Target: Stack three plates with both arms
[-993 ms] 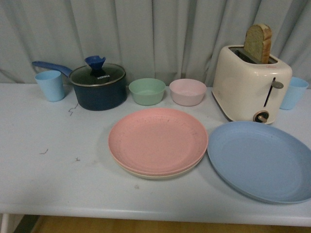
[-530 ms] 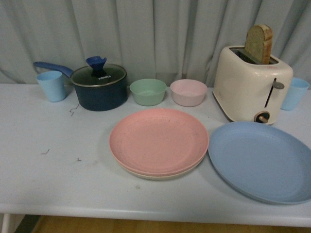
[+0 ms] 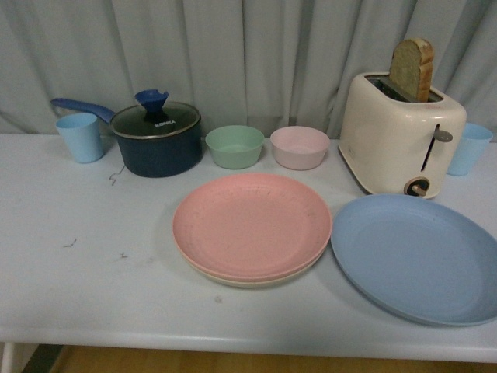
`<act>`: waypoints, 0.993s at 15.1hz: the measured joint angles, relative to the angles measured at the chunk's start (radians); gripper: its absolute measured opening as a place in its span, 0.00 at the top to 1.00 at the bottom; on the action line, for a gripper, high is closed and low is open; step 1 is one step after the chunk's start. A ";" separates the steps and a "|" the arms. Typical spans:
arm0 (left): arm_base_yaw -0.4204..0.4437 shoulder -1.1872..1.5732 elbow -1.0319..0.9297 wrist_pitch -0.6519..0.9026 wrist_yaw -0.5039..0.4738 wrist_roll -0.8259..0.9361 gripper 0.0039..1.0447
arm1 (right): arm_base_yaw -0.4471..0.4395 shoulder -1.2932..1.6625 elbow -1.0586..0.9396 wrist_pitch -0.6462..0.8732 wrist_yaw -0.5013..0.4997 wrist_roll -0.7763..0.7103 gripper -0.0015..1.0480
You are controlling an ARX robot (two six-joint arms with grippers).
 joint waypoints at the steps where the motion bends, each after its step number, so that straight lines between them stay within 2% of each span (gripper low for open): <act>1: 0.000 0.000 0.000 0.001 0.000 0.000 0.26 | -0.084 0.098 0.003 0.115 -0.090 0.034 0.06; 2: 0.000 0.000 0.000 -0.001 -0.001 0.000 0.18 | -0.186 0.286 0.004 0.287 -0.182 0.083 0.06; 3: 0.000 0.000 0.000 0.000 -0.001 0.000 0.07 | -0.238 0.446 0.020 0.425 -0.212 0.119 0.06; 4: 0.000 0.000 0.000 0.000 0.000 0.001 0.05 | -0.274 0.599 0.061 0.550 -0.200 0.153 0.06; 5: 0.000 0.000 0.000 0.000 0.000 0.000 0.07 | -0.304 0.818 0.169 0.715 -0.119 0.184 0.06; 6: 0.000 0.000 0.000 0.000 0.000 0.000 0.06 | -0.302 0.969 0.261 0.779 -0.050 0.198 0.06; 9: 0.000 0.000 0.000 0.000 0.000 0.000 0.06 | -0.253 1.354 0.509 0.632 0.117 0.241 0.06; 12: 0.000 0.000 0.000 0.000 0.000 0.001 0.06 | -0.191 1.588 0.697 0.405 0.136 0.306 0.06; 13: 0.000 0.000 0.000 0.000 0.000 0.000 0.06 | -0.136 1.687 0.790 0.295 0.155 0.325 0.06; 15: 0.000 0.000 0.000 0.000 0.000 0.000 0.06 | -0.069 1.774 0.850 0.211 0.188 0.318 0.06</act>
